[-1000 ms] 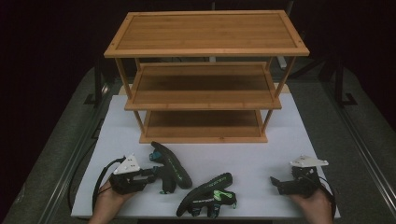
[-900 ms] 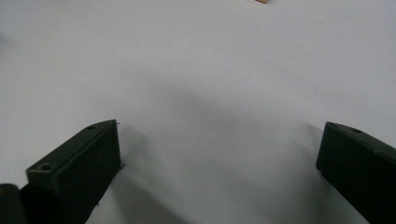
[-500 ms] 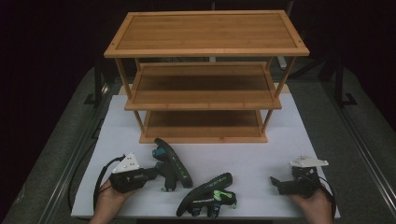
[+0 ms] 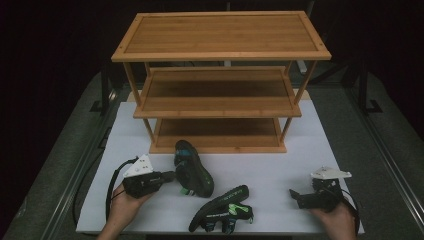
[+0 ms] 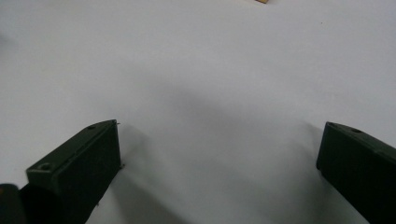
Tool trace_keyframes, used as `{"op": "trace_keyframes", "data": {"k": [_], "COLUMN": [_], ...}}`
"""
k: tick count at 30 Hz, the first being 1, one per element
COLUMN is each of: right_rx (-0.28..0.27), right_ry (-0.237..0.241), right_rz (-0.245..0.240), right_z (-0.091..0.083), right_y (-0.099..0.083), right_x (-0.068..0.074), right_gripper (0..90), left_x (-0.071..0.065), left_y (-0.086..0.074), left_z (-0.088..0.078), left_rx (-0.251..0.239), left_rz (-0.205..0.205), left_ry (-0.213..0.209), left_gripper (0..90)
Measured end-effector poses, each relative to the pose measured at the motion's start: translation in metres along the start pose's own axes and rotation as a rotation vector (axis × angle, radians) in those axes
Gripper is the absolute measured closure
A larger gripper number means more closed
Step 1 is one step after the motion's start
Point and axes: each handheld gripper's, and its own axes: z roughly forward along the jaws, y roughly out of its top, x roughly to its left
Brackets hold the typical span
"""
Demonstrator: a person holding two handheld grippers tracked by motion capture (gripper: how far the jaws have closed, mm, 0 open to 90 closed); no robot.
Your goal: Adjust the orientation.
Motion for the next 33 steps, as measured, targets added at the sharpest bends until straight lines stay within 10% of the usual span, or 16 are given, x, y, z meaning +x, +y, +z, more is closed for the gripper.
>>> {"op": "trace_keyframes", "data": {"k": [13, 33], "right_rx": [0.0, -0.001], "right_ry": [0.0, 0.0], "right_rz": [0.0, -0.001], "right_z": [0.0, 0.0], "right_y": [0.0, 0.0], "right_x": [0.0, 0.0], "right_gripper": [0.0, 0.0], "left_x": [-0.005, -0.03], "left_y": [0.02, 0.069], "left_z": [0.015, 0.045], "left_rx": [-0.036, -0.096], "left_rz": [0.027, 0.052], "left_ry": [-0.033, -0.226], "left_gripper": [90.0, 72.7]}}
